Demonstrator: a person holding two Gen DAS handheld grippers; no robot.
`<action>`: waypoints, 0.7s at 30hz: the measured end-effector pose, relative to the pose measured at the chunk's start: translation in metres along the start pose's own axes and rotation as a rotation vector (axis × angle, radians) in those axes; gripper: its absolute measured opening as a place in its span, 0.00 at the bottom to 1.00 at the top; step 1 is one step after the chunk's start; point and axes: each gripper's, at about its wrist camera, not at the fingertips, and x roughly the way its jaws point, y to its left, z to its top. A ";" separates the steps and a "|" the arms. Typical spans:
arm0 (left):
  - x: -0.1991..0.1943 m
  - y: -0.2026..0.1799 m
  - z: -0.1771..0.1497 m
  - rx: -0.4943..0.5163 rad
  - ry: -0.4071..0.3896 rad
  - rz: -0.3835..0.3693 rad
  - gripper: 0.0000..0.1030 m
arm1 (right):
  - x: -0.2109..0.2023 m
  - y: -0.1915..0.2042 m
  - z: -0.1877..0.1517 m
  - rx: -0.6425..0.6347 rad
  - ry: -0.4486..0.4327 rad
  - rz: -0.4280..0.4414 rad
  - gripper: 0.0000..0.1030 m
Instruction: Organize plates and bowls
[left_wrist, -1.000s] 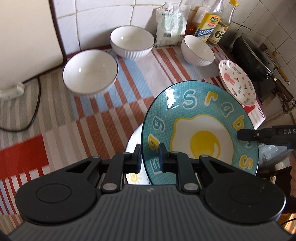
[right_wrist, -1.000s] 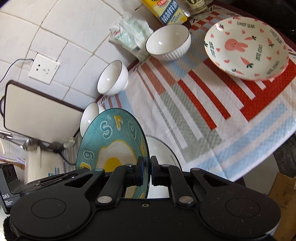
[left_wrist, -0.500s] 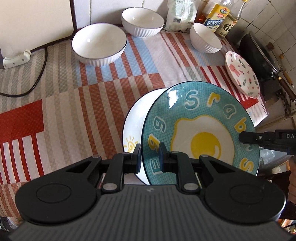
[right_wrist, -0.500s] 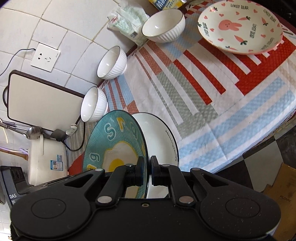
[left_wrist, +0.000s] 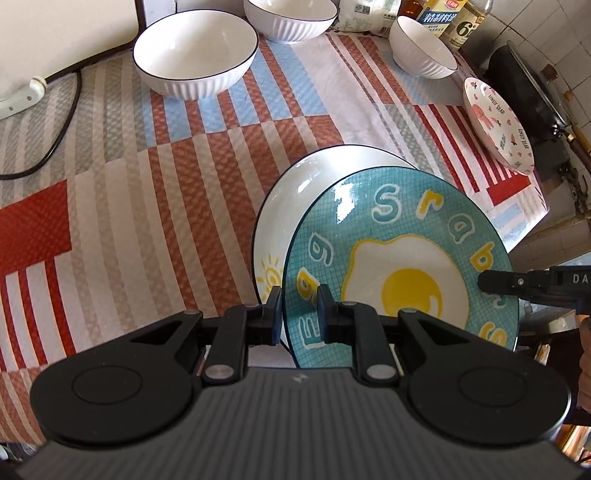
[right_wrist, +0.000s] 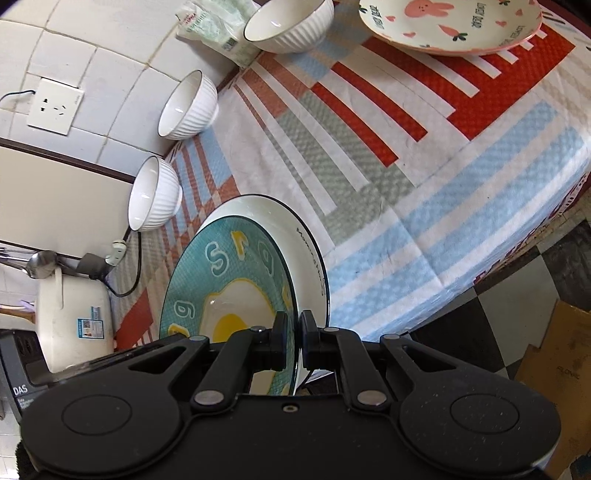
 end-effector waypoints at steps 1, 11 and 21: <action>0.002 0.000 0.002 0.004 0.004 0.001 0.16 | 0.002 0.000 0.000 0.007 0.000 -0.001 0.12; 0.017 0.003 0.020 0.008 0.064 0.004 0.15 | 0.011 -0.004 0.006 0.050 0.004 -0.028 0.12; 0.024 0.004 0.034 0.054 0.071 0.019 0.16 | 0.023 0.006 0.009 0.028 -0.017 -0.097 0.13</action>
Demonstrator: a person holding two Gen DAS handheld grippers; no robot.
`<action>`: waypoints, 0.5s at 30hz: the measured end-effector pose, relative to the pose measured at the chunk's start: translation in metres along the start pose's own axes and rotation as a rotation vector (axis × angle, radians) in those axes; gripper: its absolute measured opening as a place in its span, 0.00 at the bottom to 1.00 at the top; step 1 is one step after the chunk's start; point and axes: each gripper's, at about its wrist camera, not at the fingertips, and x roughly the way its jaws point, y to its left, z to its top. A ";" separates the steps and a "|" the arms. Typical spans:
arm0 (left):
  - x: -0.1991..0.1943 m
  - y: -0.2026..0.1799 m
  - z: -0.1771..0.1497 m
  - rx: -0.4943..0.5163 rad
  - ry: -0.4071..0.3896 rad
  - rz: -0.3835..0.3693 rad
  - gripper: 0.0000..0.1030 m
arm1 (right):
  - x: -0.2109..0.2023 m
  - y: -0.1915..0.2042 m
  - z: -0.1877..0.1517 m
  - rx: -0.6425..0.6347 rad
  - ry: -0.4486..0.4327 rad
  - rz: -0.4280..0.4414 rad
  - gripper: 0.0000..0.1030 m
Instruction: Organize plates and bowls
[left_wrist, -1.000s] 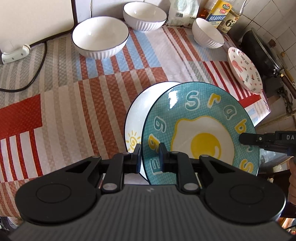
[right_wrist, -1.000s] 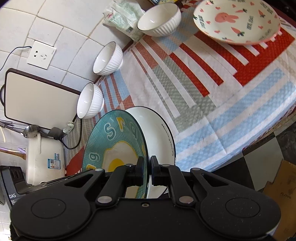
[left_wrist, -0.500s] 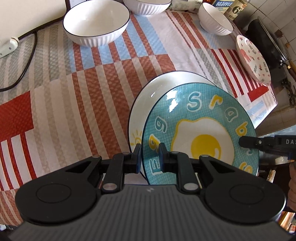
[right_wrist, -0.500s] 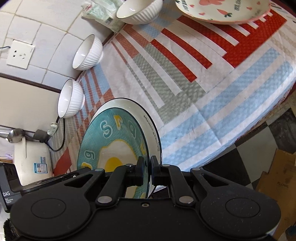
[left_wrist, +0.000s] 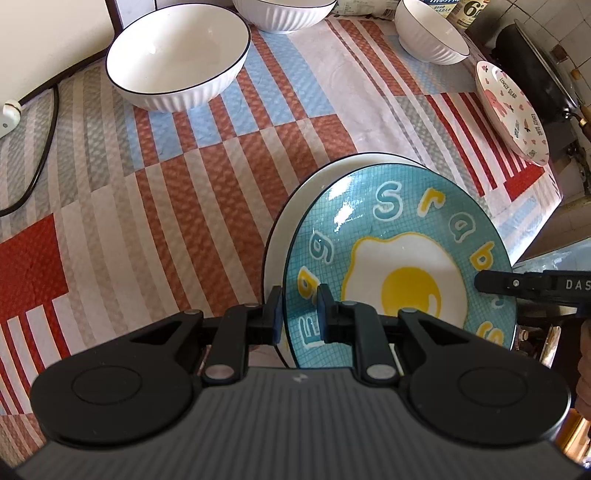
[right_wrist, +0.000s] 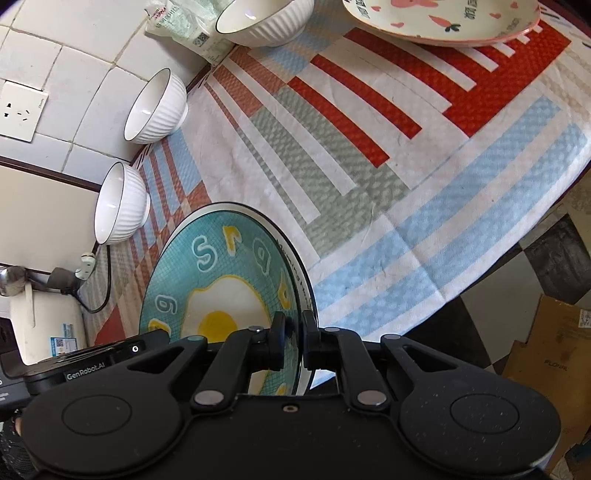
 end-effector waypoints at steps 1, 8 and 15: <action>0.000 0.001 0.001 -0.005 -0.002 -0.002 0.16 | 0.000 0.001 0.000 -0.006 -0.002 -0.005 0.13; -0.002 0.010 -0.001 -0.073 -0.016 -0.033 0.15 | 0.000 0.011 -0.005 -0.062 -0.039 -0.047 0.15; 0.006 0.016 -0.008 -0.130 -0.003 -0.089 0.16 | -0.008 0.036 -0.021 -0.223 -0.197 -0.186 0.17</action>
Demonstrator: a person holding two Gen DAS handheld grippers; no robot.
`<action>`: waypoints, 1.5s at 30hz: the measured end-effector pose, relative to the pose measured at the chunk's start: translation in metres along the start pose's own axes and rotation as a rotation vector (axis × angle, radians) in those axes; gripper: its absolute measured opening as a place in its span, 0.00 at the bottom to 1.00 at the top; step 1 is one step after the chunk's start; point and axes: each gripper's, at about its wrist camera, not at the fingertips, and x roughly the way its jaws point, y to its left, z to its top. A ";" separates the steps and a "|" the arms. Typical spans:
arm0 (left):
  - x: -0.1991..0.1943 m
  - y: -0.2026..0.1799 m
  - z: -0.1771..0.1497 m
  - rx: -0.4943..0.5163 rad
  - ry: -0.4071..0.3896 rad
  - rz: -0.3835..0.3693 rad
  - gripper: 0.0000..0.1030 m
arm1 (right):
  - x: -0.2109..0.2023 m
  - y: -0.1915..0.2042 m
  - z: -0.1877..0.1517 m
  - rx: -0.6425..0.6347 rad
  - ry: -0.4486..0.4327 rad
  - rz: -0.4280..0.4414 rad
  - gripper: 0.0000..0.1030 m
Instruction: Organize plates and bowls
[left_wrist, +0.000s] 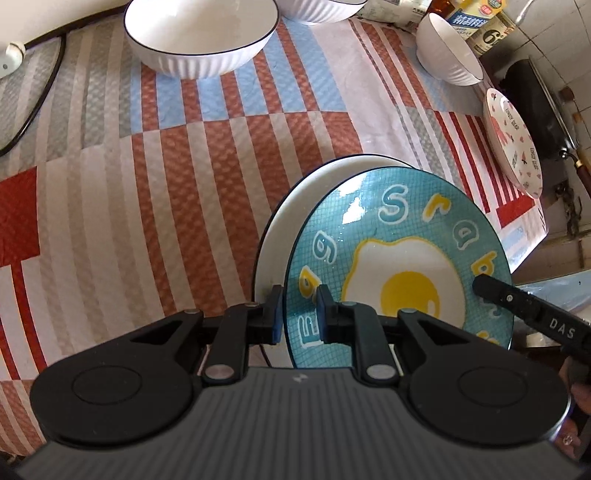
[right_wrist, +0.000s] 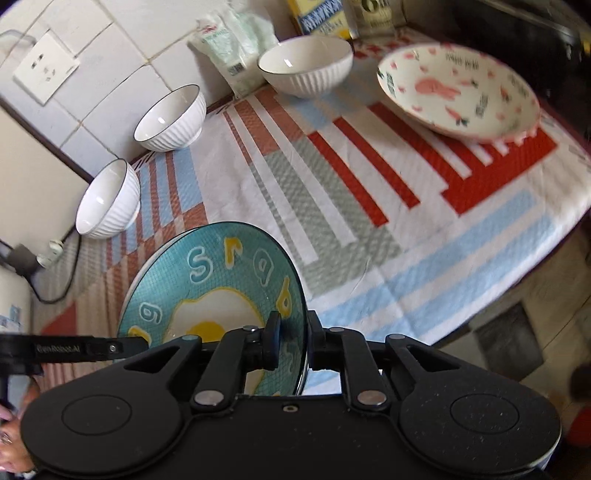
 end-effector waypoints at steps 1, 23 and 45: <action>0.000 -0.002 0.000 0.017 0.000 0.007 0.16 | 0.001 -0.003 0.001 0.003 0.003 0.005 0.17; -0.003 -0.027 0.013 0.039 0.040 0.164 0.22 | 0.026 -0.006 -0.011 0.017 -0.003 0.016 0.29; -0.006 -0.046 0.002 0.133 0.039 0.298 0.22 | 0.006 -0.004 -0.050 0.025 0.128 0.104 0.22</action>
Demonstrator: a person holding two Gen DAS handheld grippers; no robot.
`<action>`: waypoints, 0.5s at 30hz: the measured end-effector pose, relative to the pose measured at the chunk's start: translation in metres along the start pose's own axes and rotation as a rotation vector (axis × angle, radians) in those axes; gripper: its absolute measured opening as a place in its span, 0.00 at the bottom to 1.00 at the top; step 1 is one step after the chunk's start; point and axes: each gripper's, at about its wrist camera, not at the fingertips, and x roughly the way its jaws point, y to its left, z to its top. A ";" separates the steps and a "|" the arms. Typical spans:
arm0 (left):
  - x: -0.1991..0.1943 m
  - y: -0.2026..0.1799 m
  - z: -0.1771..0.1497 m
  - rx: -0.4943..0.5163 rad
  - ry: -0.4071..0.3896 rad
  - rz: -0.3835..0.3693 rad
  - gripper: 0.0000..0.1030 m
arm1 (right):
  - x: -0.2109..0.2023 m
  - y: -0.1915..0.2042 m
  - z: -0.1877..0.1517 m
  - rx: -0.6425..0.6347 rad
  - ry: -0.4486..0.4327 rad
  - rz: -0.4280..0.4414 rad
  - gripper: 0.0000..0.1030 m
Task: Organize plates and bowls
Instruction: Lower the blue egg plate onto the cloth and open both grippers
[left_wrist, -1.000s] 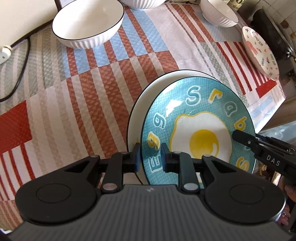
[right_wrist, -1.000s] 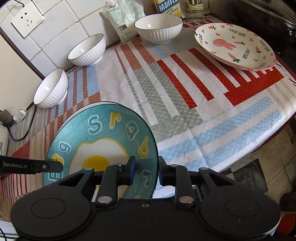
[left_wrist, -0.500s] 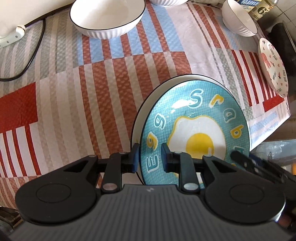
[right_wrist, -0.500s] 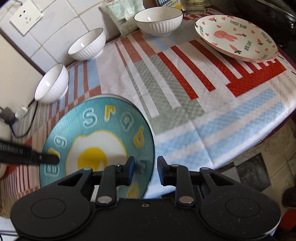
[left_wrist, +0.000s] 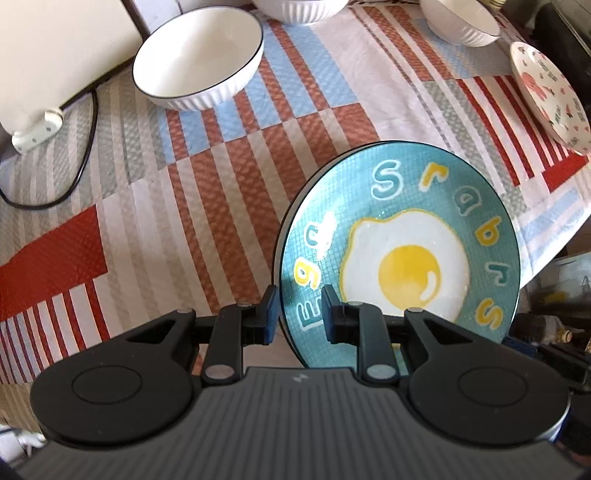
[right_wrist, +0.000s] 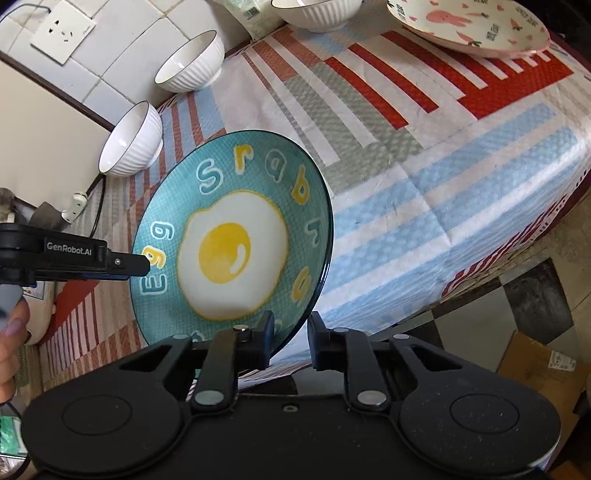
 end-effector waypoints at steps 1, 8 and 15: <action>-0.001 -0.001 -0.002 0.001 -0.005 -0.002 0.22 | 0.001 0.001 0.001 -0.004 -0.001 -0.005 0.22; -0.014 -0.002 -0.016 0.024 -0.067 -0.023 0.22 | 0.007 0.010 0.005 -0.043 0.002 -0.049 0.25; -0.051 -0.008 -0.030 0.073 -0.146 -0.054 0.26 | -0.027 0.020 0.015 -0.190 -0.076 -0.113 0.29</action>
